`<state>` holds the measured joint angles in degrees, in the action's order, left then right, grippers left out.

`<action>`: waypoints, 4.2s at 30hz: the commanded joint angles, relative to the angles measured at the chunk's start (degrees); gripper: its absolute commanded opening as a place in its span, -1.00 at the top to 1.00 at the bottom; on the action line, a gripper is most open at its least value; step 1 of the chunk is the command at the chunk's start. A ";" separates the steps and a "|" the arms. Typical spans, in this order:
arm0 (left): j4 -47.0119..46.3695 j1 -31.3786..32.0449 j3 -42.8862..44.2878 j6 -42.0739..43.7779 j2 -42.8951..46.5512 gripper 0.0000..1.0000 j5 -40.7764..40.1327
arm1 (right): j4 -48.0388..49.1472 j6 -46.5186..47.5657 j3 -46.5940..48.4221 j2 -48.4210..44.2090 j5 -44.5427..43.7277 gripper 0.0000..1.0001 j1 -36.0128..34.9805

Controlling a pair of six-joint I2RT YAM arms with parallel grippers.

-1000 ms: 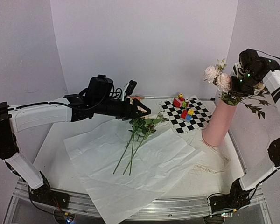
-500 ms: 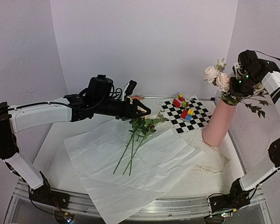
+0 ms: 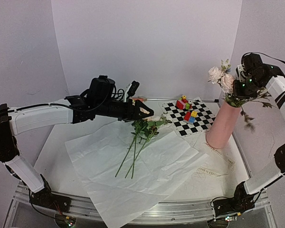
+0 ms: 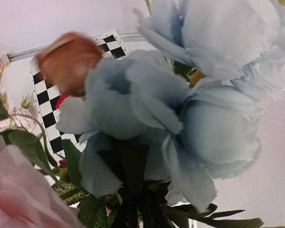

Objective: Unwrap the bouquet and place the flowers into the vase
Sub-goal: Pick up the fake flower from the vase, then insert the fake flower into the vase.

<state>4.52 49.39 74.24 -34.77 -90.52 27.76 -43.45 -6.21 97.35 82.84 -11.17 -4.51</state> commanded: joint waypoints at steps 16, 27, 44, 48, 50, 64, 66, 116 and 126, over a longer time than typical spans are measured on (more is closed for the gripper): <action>-0.21 -0.34 3.77 -0.47 -0.78 -0.36 1.46 | 6.06 0.11 0.06 -10.95 1.84 1.00 0.13; -0.21 -0.31 2.73 -0.80 0.72 -0.36 0.43 | 9.60 0.04 2.82 -9.91 2.17 0.97 0.12; -0.22 -0.33 7.03 -0.94 -0.29 -0.37 1.31 | 41.22 4.24 -16.29 -20.92 9.84 1.00 0.15; -0.21 -0.37 9.43 -1.29 -1.04 -0.37 1.88 | 52.89 5.69 -26.74 -25.61 11.40 1.00 0.13; -0.21 -0.34 10.02 -1.31 -1.23 -0.37 2.09 | 57.50 7.62 -31.31 -26.75 11.75 1.00 0.18; -0.21 -0.34 8.90 -1.07 -0.07 -0.38 2.59 | 83.34 3.73 -45.91 -29.23 8.30 1.00 2.08; -0.18 -0.34 8.89 -1.05 0.06 -0.38 2.70 | 84.34 3.11 -46.07 -28.77 9.32 1.00 3.29; 2.32 -1.82 9.12 0.97 -0.21 -0.38 3.90 | 87.88 -5.52 -69.25 -37.03 13.75 0.51 7.77; 2.34 -1.89 8.96 1.29 -0.38 -0.38 4.05 | 76.68 -6.33 -65.74 -39.25 18.04 0.08 7.77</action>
<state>7.53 47.92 82.11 -34.46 -91.26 30.88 38.34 -12.09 27.91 44.47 4.19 2.98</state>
